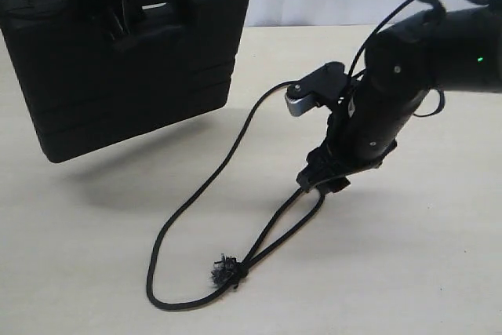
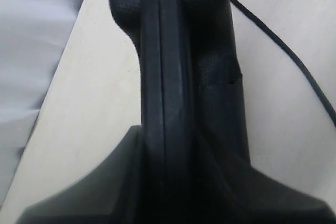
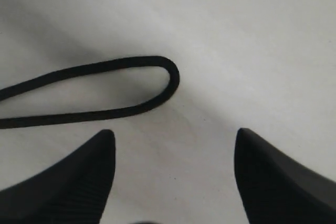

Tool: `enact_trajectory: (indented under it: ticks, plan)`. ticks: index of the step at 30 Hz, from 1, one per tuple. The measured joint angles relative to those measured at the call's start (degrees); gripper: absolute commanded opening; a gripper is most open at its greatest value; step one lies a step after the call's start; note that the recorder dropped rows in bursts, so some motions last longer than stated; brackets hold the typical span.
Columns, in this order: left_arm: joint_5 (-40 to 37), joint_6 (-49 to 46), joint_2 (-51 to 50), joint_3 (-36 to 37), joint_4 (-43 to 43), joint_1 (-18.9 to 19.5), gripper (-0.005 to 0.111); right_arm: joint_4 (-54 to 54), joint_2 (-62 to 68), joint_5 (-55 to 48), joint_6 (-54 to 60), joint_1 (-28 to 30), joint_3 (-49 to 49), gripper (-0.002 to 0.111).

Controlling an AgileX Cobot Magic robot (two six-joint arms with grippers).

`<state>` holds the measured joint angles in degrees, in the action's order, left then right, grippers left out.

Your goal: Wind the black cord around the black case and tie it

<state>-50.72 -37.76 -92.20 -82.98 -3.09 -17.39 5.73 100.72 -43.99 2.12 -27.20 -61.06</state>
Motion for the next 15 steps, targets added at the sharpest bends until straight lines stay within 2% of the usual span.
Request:
enact_trajectory:
  ticks: [10, 13, 15]
  plan:
    - [-0.1, 0.0, 0.0, 0.0, 0.6, 0.0, 0.000, 0.5, 10.3, 10.7, -5.8, -0.2, 0.3, 0.061]
    - [-0.1, 0.0, 0.0, 0.0, 0.5, 0.0, 0.000, 0.6, 11.1, 12.4, -6.6, -0.2, 0.3, 0.055]
    - [-0.1, 0.0, 0.0, 0.0, 0.5, 0.0, 0.000, 0.6, 11.4, 12.5, -7.1, -0.2, 0.3, 0.047]
